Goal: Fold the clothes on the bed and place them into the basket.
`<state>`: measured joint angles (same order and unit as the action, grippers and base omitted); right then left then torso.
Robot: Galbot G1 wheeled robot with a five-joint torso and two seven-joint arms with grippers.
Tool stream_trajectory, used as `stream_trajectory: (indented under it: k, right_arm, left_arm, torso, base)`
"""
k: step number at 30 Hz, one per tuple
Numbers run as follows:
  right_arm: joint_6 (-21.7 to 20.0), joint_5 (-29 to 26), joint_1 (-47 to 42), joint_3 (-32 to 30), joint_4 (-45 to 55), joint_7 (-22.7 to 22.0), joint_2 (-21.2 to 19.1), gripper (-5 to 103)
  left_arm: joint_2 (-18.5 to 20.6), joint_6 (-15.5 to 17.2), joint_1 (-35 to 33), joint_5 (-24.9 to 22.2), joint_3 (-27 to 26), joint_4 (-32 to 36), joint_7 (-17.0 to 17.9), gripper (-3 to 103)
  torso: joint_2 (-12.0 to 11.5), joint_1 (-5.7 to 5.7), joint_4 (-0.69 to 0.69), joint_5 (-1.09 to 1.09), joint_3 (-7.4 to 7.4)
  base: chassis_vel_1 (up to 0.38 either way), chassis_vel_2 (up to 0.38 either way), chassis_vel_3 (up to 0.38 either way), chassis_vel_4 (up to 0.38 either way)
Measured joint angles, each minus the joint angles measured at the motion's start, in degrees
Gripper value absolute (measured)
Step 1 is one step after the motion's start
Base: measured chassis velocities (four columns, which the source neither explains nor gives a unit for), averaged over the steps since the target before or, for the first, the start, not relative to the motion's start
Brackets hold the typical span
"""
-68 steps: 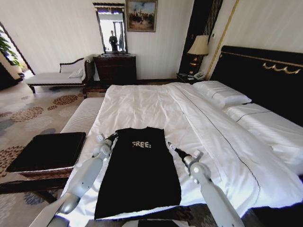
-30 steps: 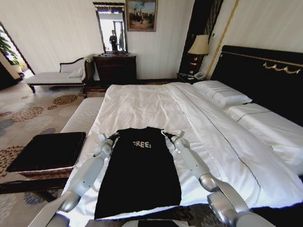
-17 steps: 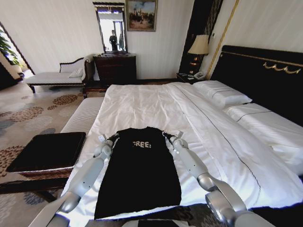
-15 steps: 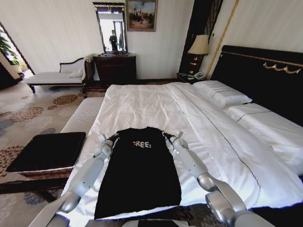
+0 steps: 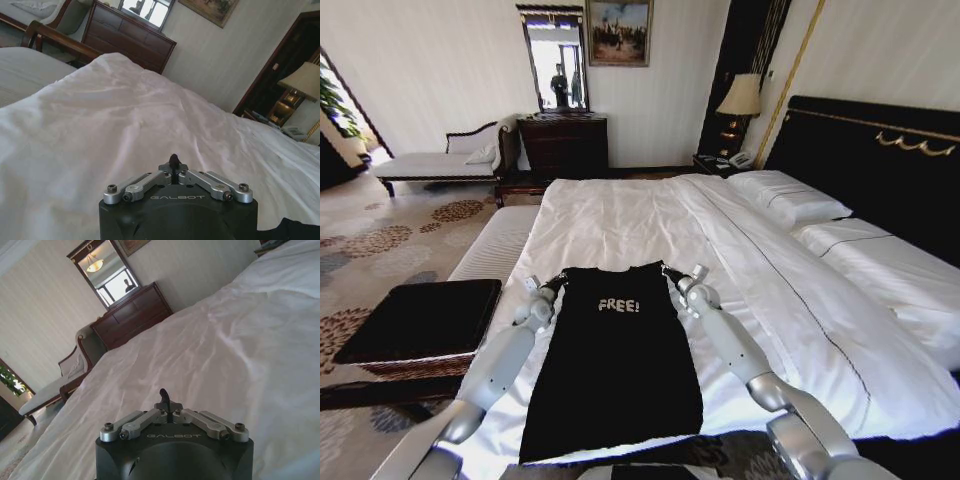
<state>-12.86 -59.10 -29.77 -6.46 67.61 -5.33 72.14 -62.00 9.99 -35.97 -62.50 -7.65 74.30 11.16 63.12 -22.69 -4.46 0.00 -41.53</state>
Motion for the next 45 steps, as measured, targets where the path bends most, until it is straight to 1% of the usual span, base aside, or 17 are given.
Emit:
stream_trajectory:
  k: [4, 7, 12, 13, 15, 17, 19, 22, 23, 27, 32, 36, 38, 41, 43, 44, 45]
  right_arm:
    - [1.11, -0.14, 1.65, 0.02, 0.12, -1.37, 0.17, 1]
    - [2.34, 0.13, 3.6, 0.41, -0.88, -2.01, 0.48, 1]
    - [3.82, 1.27, 8.54, 0.98, -5.14, -2.71, 1.65, 1]
    - [3.82, 1.27, 8.54, 0.98, -5.14, -2.71, 1.65, 1]
    - [4.22, 2.04, 10.32, 1.82, -7.1, -2.75, 1.86, 1]
    - [5.08, 3.69, 13.02, 2.91, -10.6, -2.81, 2.45, 1]
    - [5.34, 4.01, 13.63, 2.99, -11.51, -2.9, 2.68, 1]
    - [7.05, 5.16, 16.01, 3.95, -15.48, -3.32, 3.59, 1]
    - [7.05, 5.16, 16.01, 3.95, -15.48, -3.32, 3.59, 1]
    - [8.05, 6.21, 17.67, 4.04, -19.59, -3.42, 4.84, 1]
    - [8.69, 6.64, 17.9, 4.06, -21.07, -3.04, 5.25, 1]
    - [8.91, 6.66, 17.32, 4.08, -20.75, -2.83, 5.28, 1]
    - [8.94, 6.65, 15.24, 4.25, -18.24, -2.81, 4.98, 1]
    - [8.98, 6.47, 13.27, 4.28, -16.2, -3.04, 4.72, 1]
    - [9.28, 6.06, 9.15, 4.33, -12.67, -3.35, 4.02, 1]
    - [9.28, 6.06, 9.15, 4.33, -12.67, -3.35, 4.02, 1]
    - [9.39, 5.85, 6.72, 4.32, -10.43, -3.61, 3.52, 1]
  left_arm:
    - [0.76, 0.0, 2.28, -1.36, 0.07, -0.63, -0.02, 1]
    - [1.05, 0.01, 4.9, -1.97, 0.79, -2.55, -0.4, 1]
    - [0.14, -0.18, 12.09, -2.3, 4.02, -8.61, -1.86, 1]
    - [0.14, -0.18, 12.09, -2.3, 4.02, -8.61, -1.86, 1]
    - [-0.6, -0.47, 14.89, -2.15, 5.39, -11.04, -2.57, 1]
    - [-2.05, -0.96, 19.2, -1.99, 7.36, -15.43, -3.35, 1]
    - [-2.45, -1.08, 20.09, -1.95, 7.79, -16.47, -3.61, 1]
    - [-3.99, -1.45, 23.78, -1.34, 9.71, -21.28, -5.18, 1]
    - [-3.99, -1.45, 23.78, -1.34, 9.71, -21.28, -5.18, 1]
    - [-5.78, -1.93, 25.86, -0.87, 10.2, -25.93, -6.23, 1]
    - [-6.34, -2.37, 25.69, 0.16, 9.82, -27.32, -6.56, 1]
    - [-6.26, -2.48, 24.77, 0.66, 9.46, -26.91, -6.62, 1]
    - [-5.59, -2.5, 22.73, 0.72, 8.82, -23.75, -6.31, 1]
    - [-5.16, -2.59, 20.94, 0.75, 8.35, -21.38, -5.84, 1]
    - [-4.61, -2.95, 17.49, 1.31, 7.26, -17.14, -4.76, 1]
    - [-4.61, -2.95, 17.49, 1.31, 7.26, -17.14, -4.76, 1]
    - [-4.28, -3.12, 14.74, 1.85, 6.2, -14.44, -4.22, 1]
  torso:
    - [0.0, 0.0, 0.01, 0.01, 0.0]
    - [0.0, 0.0, 0.02, 0.0, 0.0]
    - [0.0, -0.01, 0.01, -0.01, -0.01]
    - [0.0, -0.01, 0.01, -0.01, -0.01]
    - [0.0, -0.01, 0.0, 0.0, -0.01]
    - [0.0, -0.01, -0.01, 0.01, -0.01]
    - [0.0, -0.01, -0.01, 0.01, -0.01]
    - [0.0, -0.01, 0.0, 0.0, -0.01]
    - [0.0, -0.01, 0.0, 0.0, -0.01]
    - [0.0, -0.01, 0.01, 0.0, 0.0]
    - [0.0, -0.01, 0.0, 0.0, 0.0]
    - [-0.01, -0.01, 0.01, -0.01, 0.0]
    - [0.0, 0.0, 0.01, 0.0, 0.0]
    - [0.0, 0.0, 0.01, 0.0, 0.0]
    - [0.0, 0.0, 0.0, 0.02, 0.0]
    - [0.0, 0.0, 0.0, 0.02, 0.0]
    - [0.0, 0.0, -0.01, 0.01, 0.01]
  base:
    - [0.0, 0.0, 0.0, 0.0]
    - [0.0, 0.0, 0.0, 0.0]
    - [0.0, 0.0, 0.0, 0.0]
    - [0.0, 0.0, 0.0, 0.0]
    - [0.0, 0.0, 0.0, 0.0]
    - [0.0, 0.0, 0.0, 0.0]
    - [0.0, 0.0, 0.0, 0.0]
    - [0.0, 0.0, 0.0, 0.0]
    - [0.0, 0.0, 0.0, 0.0]
    - [0.0, 0.0, 0.0, 0.0]
    - [0.0, 0.0, 0.0, 0.0]
    - [0.0, 0.0, 0.0, 0.0]
    - [0.0, 0.0, 0.0, 0.0]
    - [0.0, 0.0, 0.0, 0.0]
    - [0.0, 0.0, 0.0, 0.0]
    - [0.0, 0.0, 0.0, 0.0]
    - [0.0, 0.0, 0.0, 0.0]
